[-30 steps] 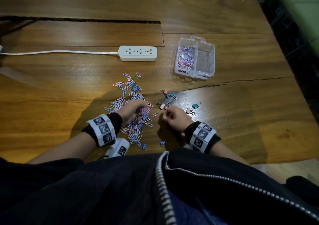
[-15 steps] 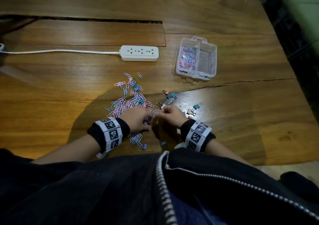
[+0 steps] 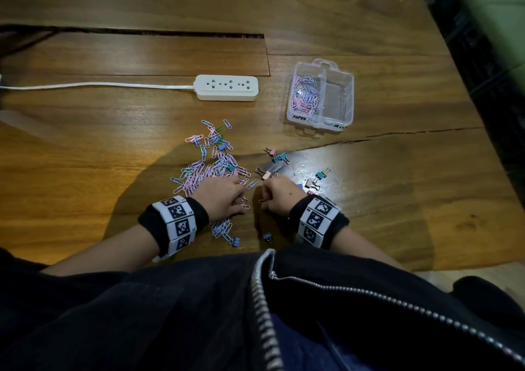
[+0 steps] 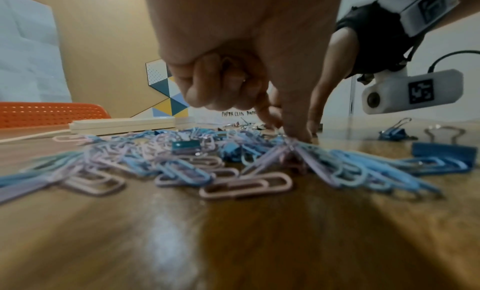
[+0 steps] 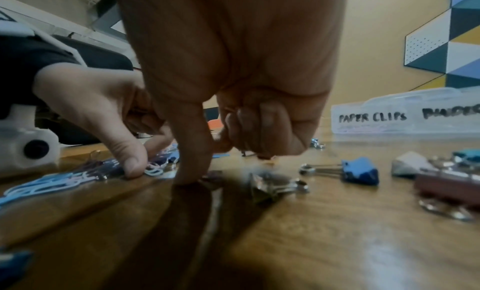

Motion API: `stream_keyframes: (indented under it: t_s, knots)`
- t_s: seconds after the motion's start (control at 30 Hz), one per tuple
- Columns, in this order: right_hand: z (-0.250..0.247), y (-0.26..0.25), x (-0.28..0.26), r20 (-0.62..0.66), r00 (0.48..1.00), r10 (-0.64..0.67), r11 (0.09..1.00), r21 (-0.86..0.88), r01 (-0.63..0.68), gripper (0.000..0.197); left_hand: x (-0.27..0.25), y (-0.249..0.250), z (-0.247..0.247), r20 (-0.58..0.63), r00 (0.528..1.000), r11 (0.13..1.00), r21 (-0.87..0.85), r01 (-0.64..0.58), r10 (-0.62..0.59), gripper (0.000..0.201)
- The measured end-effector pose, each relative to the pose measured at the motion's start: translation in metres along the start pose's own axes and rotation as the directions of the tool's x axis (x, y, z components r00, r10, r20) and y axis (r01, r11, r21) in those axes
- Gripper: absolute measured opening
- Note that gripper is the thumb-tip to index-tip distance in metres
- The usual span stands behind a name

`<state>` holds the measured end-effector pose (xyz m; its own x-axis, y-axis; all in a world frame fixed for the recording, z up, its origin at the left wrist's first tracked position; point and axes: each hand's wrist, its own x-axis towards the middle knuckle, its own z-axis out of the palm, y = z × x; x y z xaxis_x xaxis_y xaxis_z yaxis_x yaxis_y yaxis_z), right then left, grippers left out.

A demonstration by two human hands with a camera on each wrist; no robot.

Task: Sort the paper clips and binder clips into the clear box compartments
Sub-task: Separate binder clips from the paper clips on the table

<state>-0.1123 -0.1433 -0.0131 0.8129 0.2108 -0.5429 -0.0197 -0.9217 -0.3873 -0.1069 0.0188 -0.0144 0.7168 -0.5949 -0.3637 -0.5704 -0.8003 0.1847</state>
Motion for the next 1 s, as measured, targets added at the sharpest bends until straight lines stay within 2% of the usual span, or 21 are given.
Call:
stream_keyframes:
  t_s: [0.07, 0.13, 0.27, 0.37, 0.47, 0.53, 0.57, 0.63, 0.67, 0.73, 0.77, 0.8, 0.83, 0.9, 0.93, 0.97, 1.0]
  knots:
    - [0.0, 0.002, 0.0, -0.012, 1.0, 0.01, 0.998, 0.062, -0.009, 0.029, -0.001, -0.002, 0.002, 0.021, 0.999, 0.999, 0.001, 0.034, -0.034, 0.036]
    - [0.001, 0.001, -0.001, -0.017, 1.0, -0.002, 0.994, 0.112, 0.003, 0.019, -0.002, -0.003, 0.003, 0.03, 0.998, 0.997, -0.042, 0.06, -0.059, 0.036]
    - [0.001, 0.003, 0.0, 0.051, 0.998, -0.02, 0.998, 0.066, 0.017, 0.004, -0.002, -0.001, 0.004, 0.06, 0.997, 0.995, -0.091, 0.049, -0.044, 0.031]
    - [0.003, 0.005, 0.0, 0.099, 0.995, -0.004, 0.999, 0.055, -0.001, 0.027, -0.002, 0.0, 0.003, 0.063, 0.998, 0.999, -0.043, -0.007, 0.01, 0.026]
    - [0.0, 0.007, -0.002, -0.004, 1.0, 0.008, 0.963, 0.268, -0.007, 0.03, -0.003, 0.001, 0.003, 0.061, 0.998, 0.999, -0.036, -0.026, 0.028, 0.021]
    - [-0.005, 0.009, -0.002, -0.055, 0.998, 0.013, 0.861, 0.509, 0.017, 0.031, -0.003, 0.0, 0.003, 0.059, 0.998, 0.996, -0.09, -0.004, 0.009, 0.022]
    - [-0.007, 0.009, -0.001, -0.048, 0.999, 0.015, 0.768, 0.64, 0.019, 0.03, -0.003, 0.0, 0.002, 0.063, 0.998, 0.994, -0.11, 0.01, -0.003, 0.025]
    - [-0.009, 0.008, 0.002, 0.03, 0.999, 0.027, 0.518, 0.854, -0.04, 0.027, -0.004, 0.0, 0.0, 0.067, 0.998, 0.995, -0.102, 0.014, -0.007, 0.027]
    - [-0.009, 0.008, 0.003, 0.082, 0.996, 0.032, 0.405, 0.91, -0.088, 0.027, -0.005, 0.001, 0.001, 0.061, 0.998, 0.997, -0.078, 0.0, 0.005, 0.027]
    - [-0.012, 0.003, 0.004, 0.158, 0.987, 0.031, 0.249, 0.955, -0.16, 0.026, -0.007, 0.004, 0.002, 0.042, 0.999, 0.999, -0.025, -0.032, 0.033, 0.026]
    - [-0.013, 0.0, 0.005, 0.185, 0.982, 0.035, 0.201, 0.962, -0.188, 0.025, -0.009, 0.006, 0.003, 0.035, 0.999, 0.999, 0.003, -0.042, 0.042, 0.026]
    - [-0.013, -0.003, 0.006, 0.203, 0.978, 0.049, 0.189, 0.96, -0.208, 0.026, -0.01, 0.009, 0.004, 0.029, 0.998, 0.998, 0.038, -0.051, 0.05, 0.027]
    - [-0.013, -0.006, 0.007, 0.198, 0.977, 0.074, 0.25, 0.945, -0.21, 0.029, -0.011, 0.011, 0.005, 0.027, 0.998, 0.995, 0.08, -0.059, 0.057, 0.029]
    - [-0.009, -0.008, 0.013, 0.114, 0.987, 0.114, 0.547, 0.822, -0.158, 0.033, -0.011, 0.014, 0.007, 0.026, 0.998, 0.988, 0.138, -0.063, 0.06, 0.032]
    - [-0.006, -0.01, 0.015, 0.044, 0.993, 0.11, 0.705, 0.701, -0.109, 0.032, -0.011, 0.014, 0.008, 0.032, 0.998, 0.986, 0.153, -0.063, 0.058, 0.032]
    - [-0.002, -0.01, 0.017, -0.032, 0.995, 0.092, 0.824, 0.564, -0.058, 0.029, -0.01, 0.014, 0.01, 0.04, 0.997, 0.984, 0.161, -0.071, 0.065, 0.033]
    - [0.002, -0.011, 0.02, -0.088, 0.994, 0.07, 0.897, 0.441, -0.024, 0.022, -0.01, 0.013, 0.011, 0.044, 0.996, 0.985, 0.156, -0.079, 0.073, 0.033]
